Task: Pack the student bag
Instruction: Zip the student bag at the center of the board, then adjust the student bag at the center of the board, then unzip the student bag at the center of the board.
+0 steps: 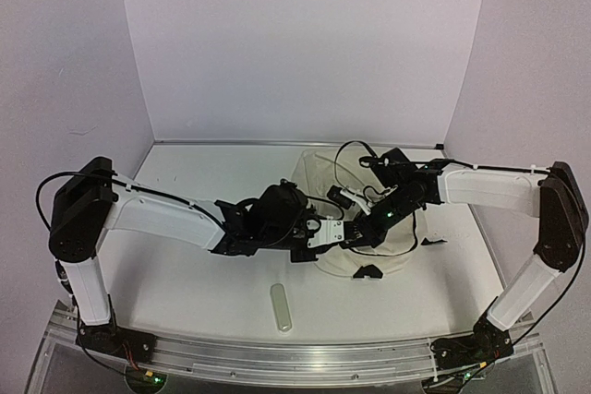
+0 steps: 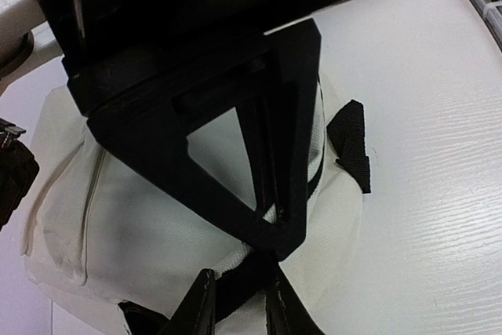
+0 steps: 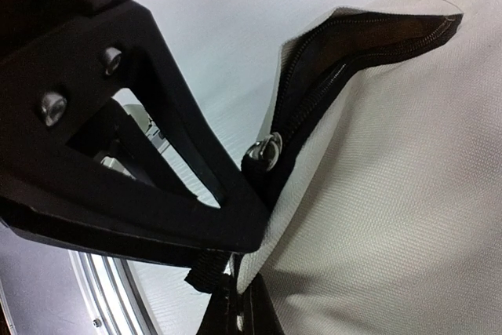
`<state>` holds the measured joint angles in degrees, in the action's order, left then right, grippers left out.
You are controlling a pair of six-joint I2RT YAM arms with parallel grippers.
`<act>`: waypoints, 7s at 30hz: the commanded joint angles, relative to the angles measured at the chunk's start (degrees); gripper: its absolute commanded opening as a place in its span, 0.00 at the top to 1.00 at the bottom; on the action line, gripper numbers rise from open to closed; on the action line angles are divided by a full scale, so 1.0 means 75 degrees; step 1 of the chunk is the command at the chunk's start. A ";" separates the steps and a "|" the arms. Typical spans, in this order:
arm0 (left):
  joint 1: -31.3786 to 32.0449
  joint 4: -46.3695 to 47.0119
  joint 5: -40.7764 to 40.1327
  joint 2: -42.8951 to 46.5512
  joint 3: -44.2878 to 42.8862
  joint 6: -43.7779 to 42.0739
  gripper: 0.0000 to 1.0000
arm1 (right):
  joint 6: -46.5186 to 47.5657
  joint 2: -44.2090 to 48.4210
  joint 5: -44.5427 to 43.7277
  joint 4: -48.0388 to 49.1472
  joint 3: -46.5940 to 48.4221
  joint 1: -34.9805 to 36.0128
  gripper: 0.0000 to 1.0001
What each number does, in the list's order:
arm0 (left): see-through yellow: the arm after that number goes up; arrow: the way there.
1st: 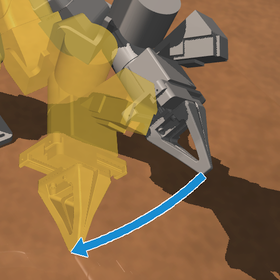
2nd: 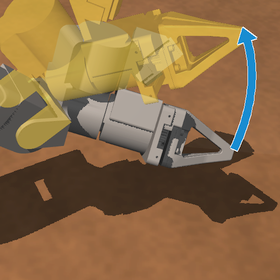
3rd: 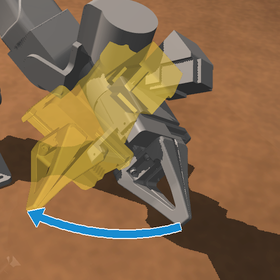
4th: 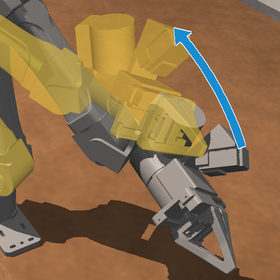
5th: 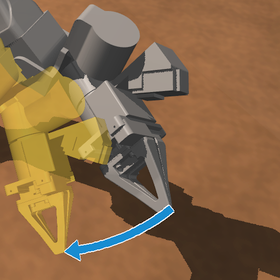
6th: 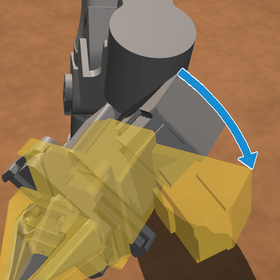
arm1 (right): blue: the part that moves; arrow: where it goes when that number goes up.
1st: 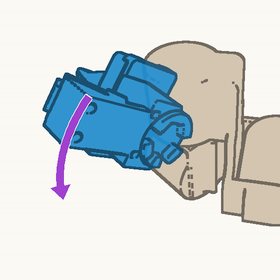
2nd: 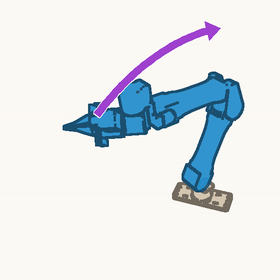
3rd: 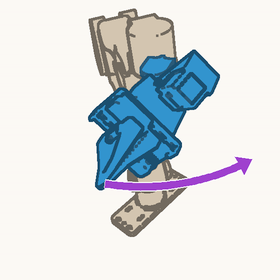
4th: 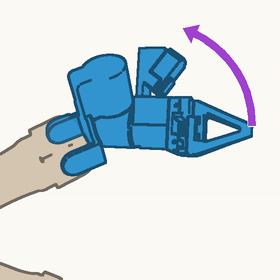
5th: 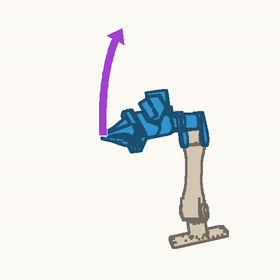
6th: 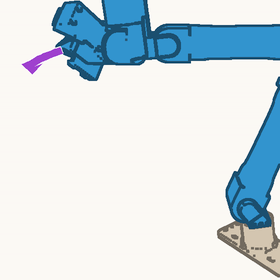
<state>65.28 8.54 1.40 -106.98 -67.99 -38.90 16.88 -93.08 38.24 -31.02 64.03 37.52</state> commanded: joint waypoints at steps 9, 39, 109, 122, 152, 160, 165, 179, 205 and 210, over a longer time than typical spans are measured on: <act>0.0011 0.0437 -0.0330 0.0229 -0.0081 0.0932 1.00 | 0.0077 0.0255 0.0378 -0.0083 0.0172 0.0043 1.00; -0.2092 0.1766 0.3030 0.0517 0.0492 0.6276 1.00 | 0.0285 0.0547 -0.0319 -0.0069 -0.0014 0.0049 1.00; -0.3950 0.0481 0.0745 -0.1400 -0.0826 0.8378 1.00 | 0.1953 0.1516 -0.2164 -0.0148 -0.1539 0.0467 1.00; -0.4881 -0.1077 0.1358 -0.2567 -0.3181 0.8709 1.00 | 0.0145 0.0088 -0.1432 -0.0354 0.1136 0.0719 0.49; -0.2938 0.0817 0.2364 -0.0146 0.0991 1.0679 0.15 | -0.1110 -0.4166 -0.1304 -0.1259 0.6281 -0.3327 0.02; -0.3406 0.0765 0.2754 -0.1638 -0.0453 1.0630 0.37 | -0.0752 -0.3039 -0.0305 -0.1542 0.4085 -0.3327 0.07; -0.4075 0.0643 0.3092 -0.2411 -0.1400 1.0598 0.48 | -0.0680 -0.1801 0.0615 -0.1645 0.2302 -0.3207 0.07; -0.4602 -0.1342 0.3197 -0.2833 -0.3960 0.9260 0.26 | 0.0507 0.0729 -0.0116 -0.2931 0.1235 -0.1662 0.11; -0.3406 0.0244 0.2555 0.0968 0.1876 1.1330 0.22 | 0.0675 -0.1895 -0.2903 -0.1967 0.3792 0.0325 0.39; -0.3054 0.1172 0.2705 0.0109 0.1774 1.1996 0.22 | 0.0687 -0.2164 -0.3080 -0.1896 0.3887 0.0597 0.44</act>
<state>41.40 10.29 21.77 -102.06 -53.89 45.89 21.23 -108.13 17.74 -46.48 90.40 40.44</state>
